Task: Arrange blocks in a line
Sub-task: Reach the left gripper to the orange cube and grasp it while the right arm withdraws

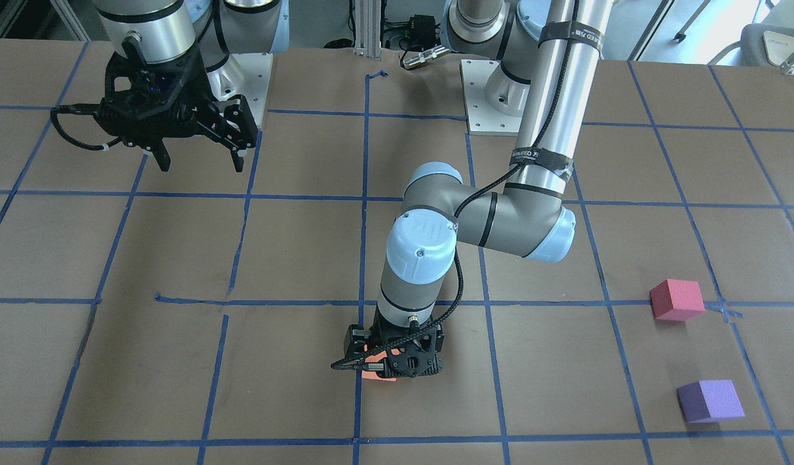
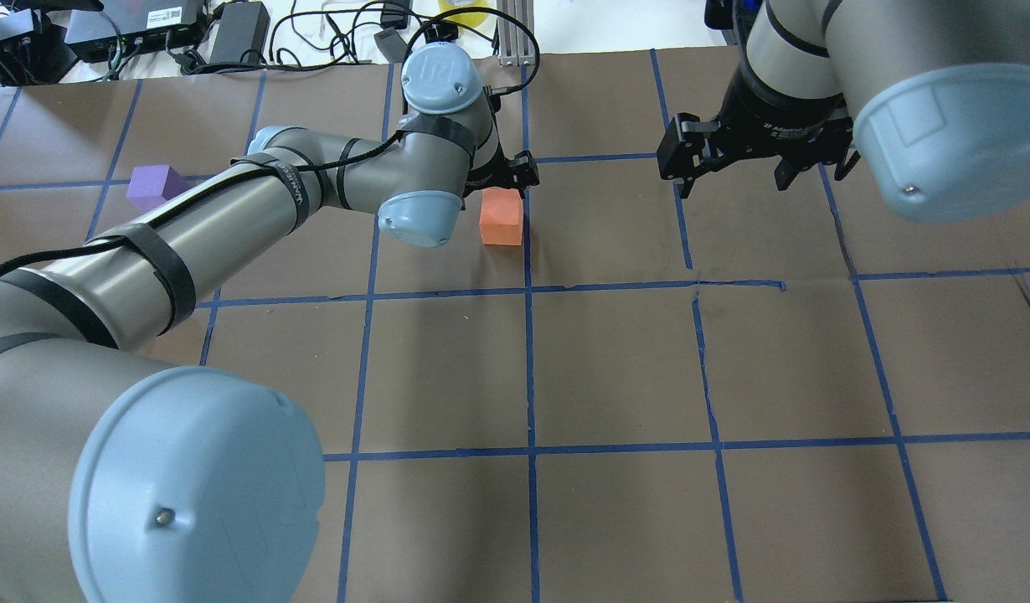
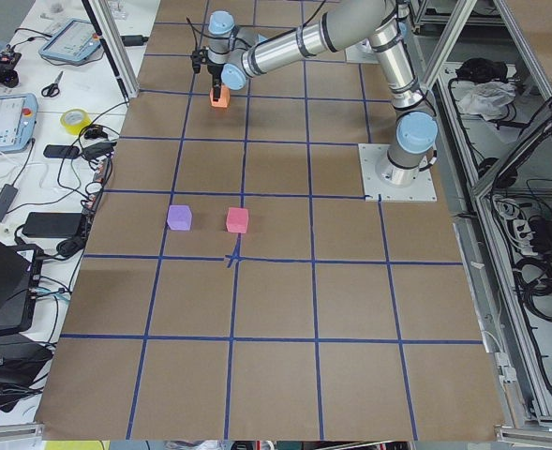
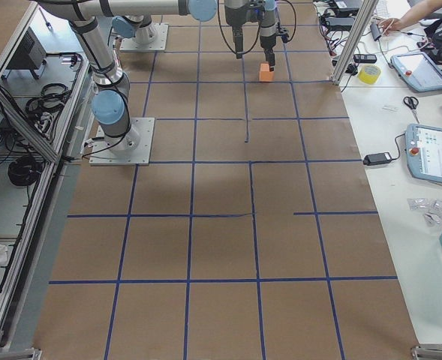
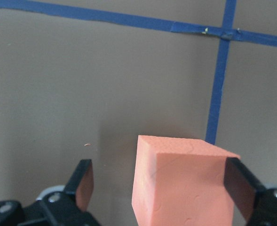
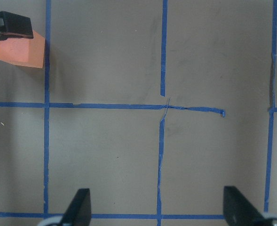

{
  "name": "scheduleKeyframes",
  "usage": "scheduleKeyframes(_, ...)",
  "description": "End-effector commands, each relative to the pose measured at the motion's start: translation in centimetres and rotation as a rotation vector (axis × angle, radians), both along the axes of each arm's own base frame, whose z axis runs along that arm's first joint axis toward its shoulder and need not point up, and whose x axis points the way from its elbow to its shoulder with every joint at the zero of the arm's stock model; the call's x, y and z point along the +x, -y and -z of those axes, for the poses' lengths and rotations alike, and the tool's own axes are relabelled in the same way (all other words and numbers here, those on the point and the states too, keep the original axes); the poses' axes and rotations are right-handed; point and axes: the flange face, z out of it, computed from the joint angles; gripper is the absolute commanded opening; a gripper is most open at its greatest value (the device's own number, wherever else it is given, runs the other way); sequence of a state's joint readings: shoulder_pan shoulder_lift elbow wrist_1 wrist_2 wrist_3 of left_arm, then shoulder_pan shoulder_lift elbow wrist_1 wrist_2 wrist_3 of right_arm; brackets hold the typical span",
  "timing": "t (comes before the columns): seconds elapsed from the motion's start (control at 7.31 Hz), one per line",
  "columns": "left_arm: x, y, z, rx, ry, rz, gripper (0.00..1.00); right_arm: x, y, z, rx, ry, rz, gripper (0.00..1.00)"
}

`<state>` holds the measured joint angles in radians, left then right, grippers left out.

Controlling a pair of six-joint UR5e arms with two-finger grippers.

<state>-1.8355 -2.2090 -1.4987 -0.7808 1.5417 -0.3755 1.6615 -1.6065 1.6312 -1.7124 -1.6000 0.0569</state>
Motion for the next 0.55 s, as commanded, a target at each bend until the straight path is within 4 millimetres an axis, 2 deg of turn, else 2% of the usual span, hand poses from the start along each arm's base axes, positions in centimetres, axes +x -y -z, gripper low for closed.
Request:
scheduleKeyframes(0.0,-0.2,-0.2,0.9,0.016,0.000,-0.008,1.00,0.0,-0.3,-0.4,-0.006,0.000,-0.006,1.00)
scheduleKeyframes(0.14,-0.2,-0.3,1.9,0.031,0.005,-0.005,1.00,0.1,-0.3,-0.5,-0.012,0.002,-0.008,1.00)
scheduleKeyframes(0.27,-0.9,-0.7,1.9,0.031,0.004,0.002,1.00,0.0,-0.3,-0.5,-0.010,0.000,-0.006,1.00)
scheduleKeyframes(0.41,-1.6,-1.1,1.8,0.029,0.004,0.016,0.95,0.0,-0.3,-0.5,-0.010,0.003,-0.005,1.00)
